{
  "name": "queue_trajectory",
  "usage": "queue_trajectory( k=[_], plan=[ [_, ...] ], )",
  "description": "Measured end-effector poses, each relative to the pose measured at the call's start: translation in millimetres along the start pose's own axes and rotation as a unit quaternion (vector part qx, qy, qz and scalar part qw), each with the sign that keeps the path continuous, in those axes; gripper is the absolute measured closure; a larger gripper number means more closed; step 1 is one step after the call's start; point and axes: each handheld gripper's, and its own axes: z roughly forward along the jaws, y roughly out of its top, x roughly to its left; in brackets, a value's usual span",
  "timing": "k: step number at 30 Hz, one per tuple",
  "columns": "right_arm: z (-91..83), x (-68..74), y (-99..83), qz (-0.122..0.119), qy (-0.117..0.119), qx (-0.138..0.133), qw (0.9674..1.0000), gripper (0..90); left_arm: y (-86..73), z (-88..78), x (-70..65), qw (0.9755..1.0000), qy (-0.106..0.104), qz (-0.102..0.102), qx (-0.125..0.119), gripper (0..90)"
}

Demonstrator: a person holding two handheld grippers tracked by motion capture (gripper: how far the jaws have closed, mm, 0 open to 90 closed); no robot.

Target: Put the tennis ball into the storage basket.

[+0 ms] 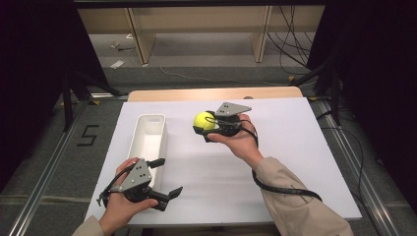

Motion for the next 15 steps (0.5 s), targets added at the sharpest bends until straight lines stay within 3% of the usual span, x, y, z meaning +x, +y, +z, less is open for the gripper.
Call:
queue_trajectory(
  k=[15],
  plan=[
    [2.8, 2.4, 2.8, -0.002, 0.004, -0.003, 1.0, 27.0, 0.0, 0.3, -0.1, 1.0, -0.001, 0.0, -0.001, 0.0]
  ],
)
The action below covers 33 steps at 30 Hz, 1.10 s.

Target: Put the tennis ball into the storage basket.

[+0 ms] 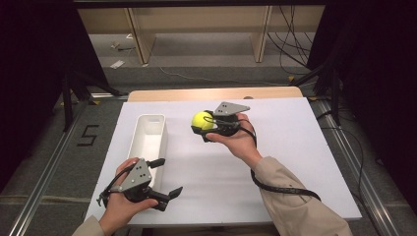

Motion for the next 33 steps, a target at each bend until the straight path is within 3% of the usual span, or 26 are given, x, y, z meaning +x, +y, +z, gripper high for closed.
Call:
queue_trajectory(
  k=[33],
  plan=[
    [8.5, 6.2, 4.6, 0.001, 0.014, -0.006, 0.9999, 27.0, -0.1, 0.1, 0.0, 1.0, 0.001, 0.001, 0.001, 0.0]
  ],
)
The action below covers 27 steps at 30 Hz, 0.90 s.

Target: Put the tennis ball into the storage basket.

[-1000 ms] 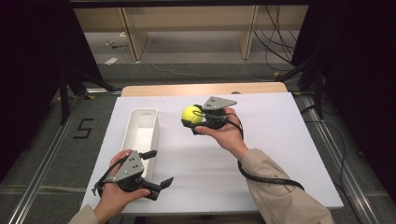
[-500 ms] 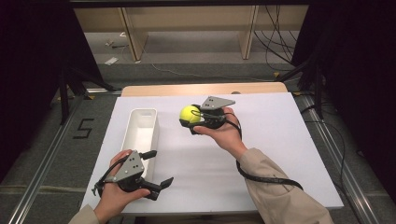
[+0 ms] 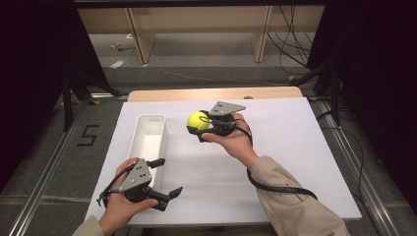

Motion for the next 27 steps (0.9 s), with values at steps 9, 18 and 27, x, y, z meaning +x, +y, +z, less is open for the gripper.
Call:
queue_trajectory(
  k=[9, 18, 27],
  plan=[
    [2.1, 1.0, 0.8, -0.001, 0.001, -0.001, 1.0, 27.0, 0.0, 0.0, -0.1, 1.0, 0.0, 0.0, 0.0, 0.0],
    [4.2, 2.3, 1.9, -0.002, 0.004, -0.001, 1.0, 27.0, 0.0, 0.1, -0.2, 1.0, 0.0, 0.001, 0.001, 0.0],
    [6.3, 3.9, 4.3, -0.002, 0.006, -0.002, 1.0, 27.1, 0.0, 0.0, -0.2, 1.0, 0.0, 0.001, 0.002, 0.0]
  ],
)
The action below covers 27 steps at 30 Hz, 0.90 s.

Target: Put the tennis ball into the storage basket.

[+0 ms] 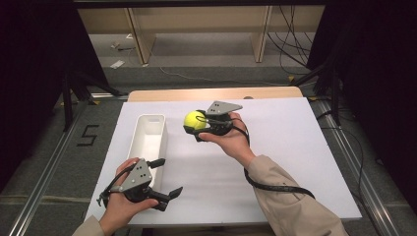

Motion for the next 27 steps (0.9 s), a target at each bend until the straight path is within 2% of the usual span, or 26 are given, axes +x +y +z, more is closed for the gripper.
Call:
queue_trajectory(
  k=[27],
  plan=[
    [7.4, 4.0, 2.6, -0.003, 0.007, -0.001, 1.0, 27.1, -0.2, 0.1, 0.0, 1.0, -0.001, 0.001, 0.001, 0.2]
  ],
)
